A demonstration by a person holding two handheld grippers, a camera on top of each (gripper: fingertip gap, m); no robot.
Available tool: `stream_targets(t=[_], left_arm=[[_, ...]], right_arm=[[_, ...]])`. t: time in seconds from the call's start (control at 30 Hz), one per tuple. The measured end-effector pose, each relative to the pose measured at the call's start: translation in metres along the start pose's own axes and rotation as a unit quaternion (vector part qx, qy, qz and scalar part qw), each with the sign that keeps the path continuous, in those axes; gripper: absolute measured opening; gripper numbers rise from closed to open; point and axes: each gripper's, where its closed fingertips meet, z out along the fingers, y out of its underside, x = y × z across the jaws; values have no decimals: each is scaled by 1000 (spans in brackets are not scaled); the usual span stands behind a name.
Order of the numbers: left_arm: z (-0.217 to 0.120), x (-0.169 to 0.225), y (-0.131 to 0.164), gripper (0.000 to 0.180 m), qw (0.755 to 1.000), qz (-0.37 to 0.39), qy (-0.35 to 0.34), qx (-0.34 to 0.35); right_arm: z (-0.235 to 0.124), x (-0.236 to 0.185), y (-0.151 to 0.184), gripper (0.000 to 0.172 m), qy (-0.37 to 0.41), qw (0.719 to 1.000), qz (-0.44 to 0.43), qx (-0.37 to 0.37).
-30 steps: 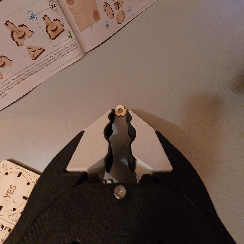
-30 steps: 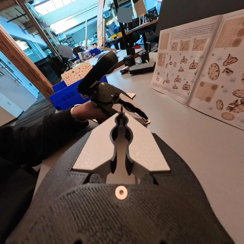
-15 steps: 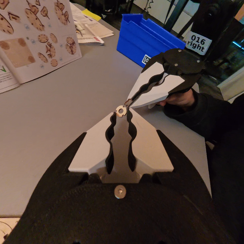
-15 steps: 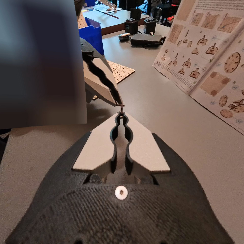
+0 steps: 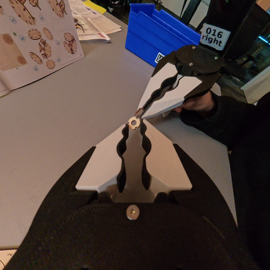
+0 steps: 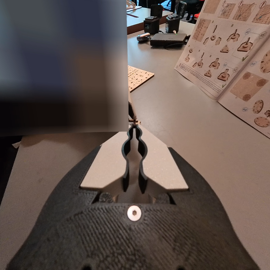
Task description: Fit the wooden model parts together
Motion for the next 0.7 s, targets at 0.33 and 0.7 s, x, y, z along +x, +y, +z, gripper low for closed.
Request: stream_targets(t=[0.33,0.7], left_arm=[[-2,3,-3,16,1000,-8,14,12],[-1,2,-2,16,1000,-6,9,8]], right_arm=[[-1,-3,-2,0,-18,1000,17,10],[0,-4,-1,0,-15,1000,10,3]])
